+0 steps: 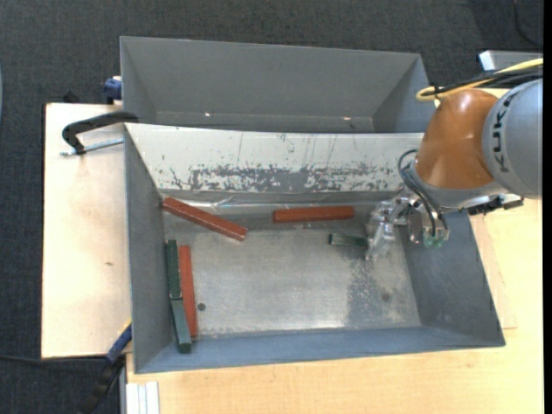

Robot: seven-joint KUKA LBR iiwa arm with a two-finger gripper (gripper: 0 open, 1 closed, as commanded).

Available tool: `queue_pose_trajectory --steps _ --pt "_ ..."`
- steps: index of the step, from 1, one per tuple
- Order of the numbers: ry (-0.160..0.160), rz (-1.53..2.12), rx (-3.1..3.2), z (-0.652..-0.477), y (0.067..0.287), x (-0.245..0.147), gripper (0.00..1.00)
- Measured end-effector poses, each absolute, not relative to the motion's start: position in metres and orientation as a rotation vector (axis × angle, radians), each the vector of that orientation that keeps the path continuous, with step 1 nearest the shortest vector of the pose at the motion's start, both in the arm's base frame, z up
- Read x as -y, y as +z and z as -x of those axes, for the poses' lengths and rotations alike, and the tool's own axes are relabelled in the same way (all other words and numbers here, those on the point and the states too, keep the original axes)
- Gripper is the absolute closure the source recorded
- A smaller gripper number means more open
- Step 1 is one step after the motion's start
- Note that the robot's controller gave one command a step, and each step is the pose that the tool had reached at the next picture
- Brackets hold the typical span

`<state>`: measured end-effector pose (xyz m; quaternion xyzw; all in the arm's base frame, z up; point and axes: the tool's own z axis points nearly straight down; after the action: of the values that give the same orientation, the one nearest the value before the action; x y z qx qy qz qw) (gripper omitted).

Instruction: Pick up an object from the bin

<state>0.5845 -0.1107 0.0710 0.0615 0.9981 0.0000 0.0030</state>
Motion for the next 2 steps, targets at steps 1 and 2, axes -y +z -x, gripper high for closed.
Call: queue_pose_trajectory --steps 1,2 --pt "0.000 -0.193 -3.130 -0.5842 0.0714 0.1106 1.00" --pt "0.001 -0.191 -3.137 -0.5819 0.0777 0.1107 1.00"
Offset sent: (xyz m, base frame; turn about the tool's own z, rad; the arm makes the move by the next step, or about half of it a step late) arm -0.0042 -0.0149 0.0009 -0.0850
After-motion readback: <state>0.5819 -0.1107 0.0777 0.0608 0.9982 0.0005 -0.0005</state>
